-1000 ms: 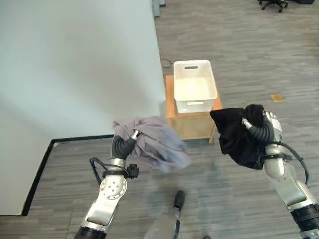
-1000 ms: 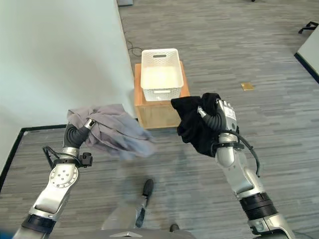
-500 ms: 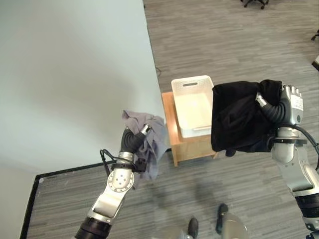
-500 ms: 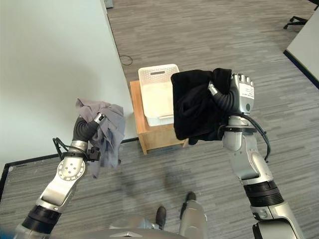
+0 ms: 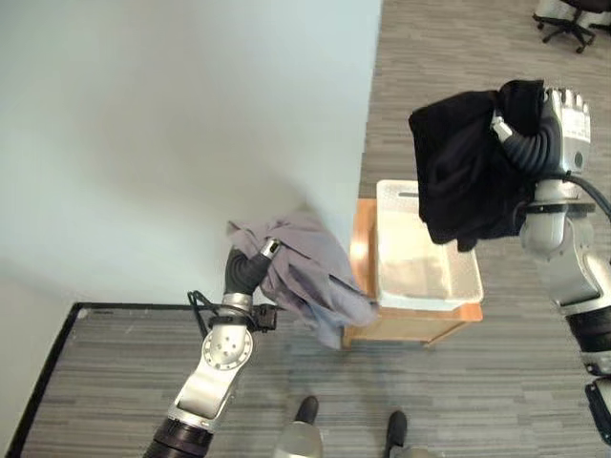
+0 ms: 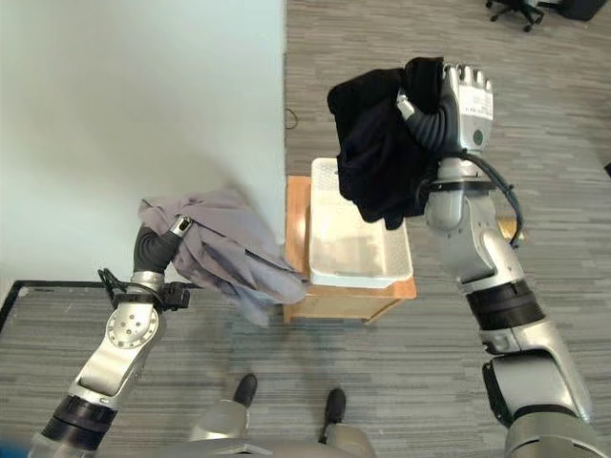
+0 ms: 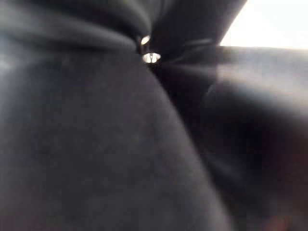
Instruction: Pick up bed clothes into laundry basket.
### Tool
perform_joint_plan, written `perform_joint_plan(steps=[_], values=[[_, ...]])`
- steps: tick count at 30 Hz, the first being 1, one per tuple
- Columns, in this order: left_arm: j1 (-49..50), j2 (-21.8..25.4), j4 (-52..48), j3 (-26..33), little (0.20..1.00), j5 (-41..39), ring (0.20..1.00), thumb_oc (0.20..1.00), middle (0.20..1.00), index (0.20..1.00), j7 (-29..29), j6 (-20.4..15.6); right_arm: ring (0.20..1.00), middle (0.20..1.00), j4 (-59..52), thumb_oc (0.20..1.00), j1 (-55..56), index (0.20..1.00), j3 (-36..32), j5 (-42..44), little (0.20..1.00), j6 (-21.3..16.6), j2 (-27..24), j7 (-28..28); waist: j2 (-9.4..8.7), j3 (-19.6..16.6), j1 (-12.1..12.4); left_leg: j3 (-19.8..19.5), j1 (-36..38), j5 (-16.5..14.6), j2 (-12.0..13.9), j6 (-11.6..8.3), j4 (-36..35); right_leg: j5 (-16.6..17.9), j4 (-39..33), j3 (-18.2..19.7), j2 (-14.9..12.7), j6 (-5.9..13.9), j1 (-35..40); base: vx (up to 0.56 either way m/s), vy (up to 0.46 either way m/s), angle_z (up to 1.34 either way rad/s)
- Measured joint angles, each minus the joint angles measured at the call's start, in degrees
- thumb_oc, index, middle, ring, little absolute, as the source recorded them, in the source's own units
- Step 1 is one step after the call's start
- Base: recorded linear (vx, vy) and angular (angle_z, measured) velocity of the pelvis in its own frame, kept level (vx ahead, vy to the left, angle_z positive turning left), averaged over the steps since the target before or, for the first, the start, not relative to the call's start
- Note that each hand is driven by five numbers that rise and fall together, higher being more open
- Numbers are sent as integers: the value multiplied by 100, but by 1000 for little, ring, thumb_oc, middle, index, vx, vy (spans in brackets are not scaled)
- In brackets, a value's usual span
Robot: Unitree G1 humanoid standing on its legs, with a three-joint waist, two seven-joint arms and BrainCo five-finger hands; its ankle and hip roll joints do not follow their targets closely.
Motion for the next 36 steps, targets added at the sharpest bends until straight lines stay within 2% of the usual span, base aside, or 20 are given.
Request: perform_joint_plan(steps=[2, 5, 9, 14, 24, 36], values=[[175, -6, 2, 153, 200, -183, 200, 200, 200, 200, -1, -24, 200, 200, 223, 200, -135, 200, 80, 6, 200, 1, -1, 1, -1, 0, 132, -43, -9, 6, -40, 7, -6, -79, -1, -68, -42, 89, 23, -23, -30, 34], [328, -51, 83, 269, 200, -468, 200, 200, 200, 200, -14, -35, 200, 200, 275, 200, -85, 200, 177, 10, 200, 0, 3, 108, 63, -7, 273, -174, -117, 52, -121, 47, -13, -347, 9, -215, -117, 89, 38, -6, -32, 28], [582, -132, 87, 273, 200, -555, 200, 200, 200, 200, -73, -44, 200, 200, 478, 200, 288, 200, 205, -1, 200, 10, 16, 232, 232, -57, 251, -280, -191, 73, -66, 32, -26, -365, 14, -408, -85, 61, 100, 36, -27, 20], [698, -127, 91, 284, 200, -705, 200, 200, 200, 200, -167, -48, 200, 200, 1250, 200, 366, 200, 324, 1, 200, 213, 18, 249, 334, -82, 232, -285, -218, 83, -42, 48, -24, -369, 14, -469, -54, 52, 125, 27, -7, 8], [765, -130, 111, 281, 200, -720, 200, 200, 200, 200, -272, -48, 200, 200, 1349, 200, 316, 200, 373, 0, 200, 269, 42, 213, 547, -127, 266, -299, -165, 106, -47, 43, -21, -371, 7, -511, -49, 54, 144, 7, 4, 0], [763, -128, 124, 281, 200, -722, 200, 200, 200, 200, -286, -48, 200, 200, 1349, 200, 280, 200, 357, -2, 200, 344, 29, 178, 569, -138, 259, -319, -169, 108, -47, 36, -23, -375, 9, -542, -49, 47, 156, 14, 11, 1]])
